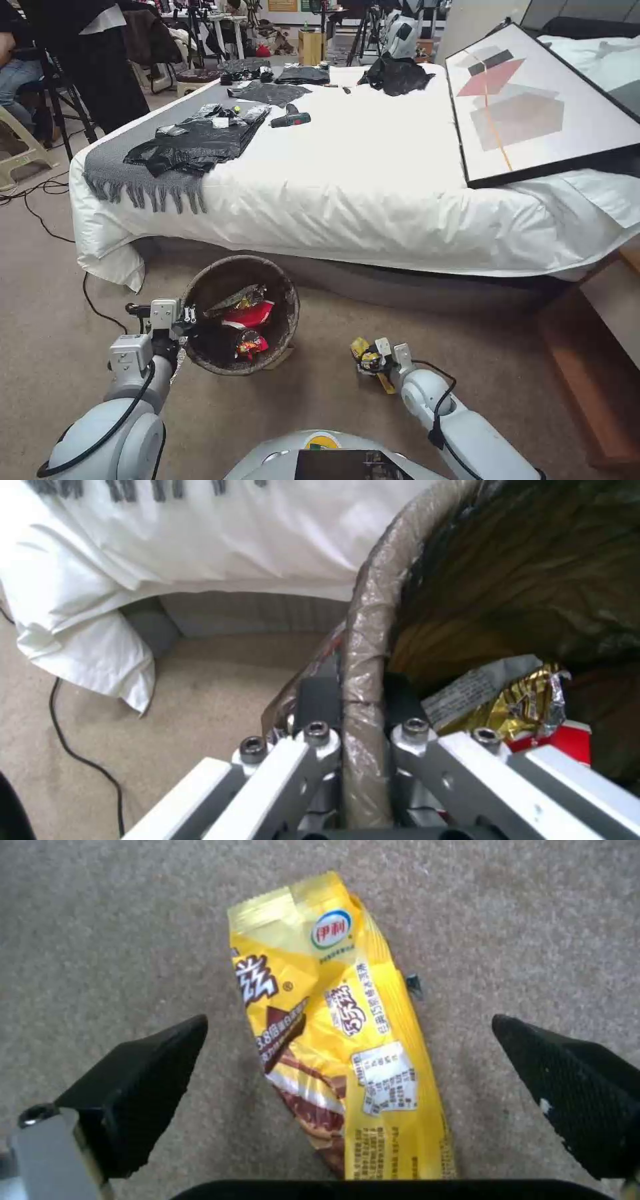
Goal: Pick up the trash bin, then pick up the garbage from the floor and place it into the trash bin.
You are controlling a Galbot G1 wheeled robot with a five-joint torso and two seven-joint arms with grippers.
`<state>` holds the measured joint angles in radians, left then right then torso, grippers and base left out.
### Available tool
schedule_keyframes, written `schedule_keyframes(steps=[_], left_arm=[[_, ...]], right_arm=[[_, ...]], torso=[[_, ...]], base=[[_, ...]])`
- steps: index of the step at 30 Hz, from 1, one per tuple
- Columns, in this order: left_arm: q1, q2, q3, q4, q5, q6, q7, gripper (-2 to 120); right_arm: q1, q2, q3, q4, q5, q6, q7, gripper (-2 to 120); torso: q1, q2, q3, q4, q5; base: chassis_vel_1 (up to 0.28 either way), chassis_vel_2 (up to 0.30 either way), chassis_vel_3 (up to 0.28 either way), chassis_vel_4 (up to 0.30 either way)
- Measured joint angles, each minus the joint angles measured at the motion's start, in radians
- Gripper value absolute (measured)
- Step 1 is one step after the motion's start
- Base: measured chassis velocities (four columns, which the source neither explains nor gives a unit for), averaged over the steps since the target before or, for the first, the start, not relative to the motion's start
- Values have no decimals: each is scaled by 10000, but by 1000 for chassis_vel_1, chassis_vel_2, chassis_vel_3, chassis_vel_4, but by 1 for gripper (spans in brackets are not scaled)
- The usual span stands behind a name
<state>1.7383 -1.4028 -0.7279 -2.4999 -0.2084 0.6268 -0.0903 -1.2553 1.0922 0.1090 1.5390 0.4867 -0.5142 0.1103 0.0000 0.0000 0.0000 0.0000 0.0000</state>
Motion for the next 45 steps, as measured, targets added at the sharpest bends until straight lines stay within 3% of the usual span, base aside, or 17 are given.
schedule_keyframes(steps=[33,45], left_arm=[[-139,42,18,0,-29,-11,24,3],[-249,63,22,0,-55,-16,27,3]], right_arm=[[538,220,-528,-1115,-150,342,-19,97],[574,237,-629,-1146,-158,402,6,59]], torso=[[0,0,0,1,-1],[0,0,0,0,0]], base=[[0,0,0,0],[0,0,0,0]])
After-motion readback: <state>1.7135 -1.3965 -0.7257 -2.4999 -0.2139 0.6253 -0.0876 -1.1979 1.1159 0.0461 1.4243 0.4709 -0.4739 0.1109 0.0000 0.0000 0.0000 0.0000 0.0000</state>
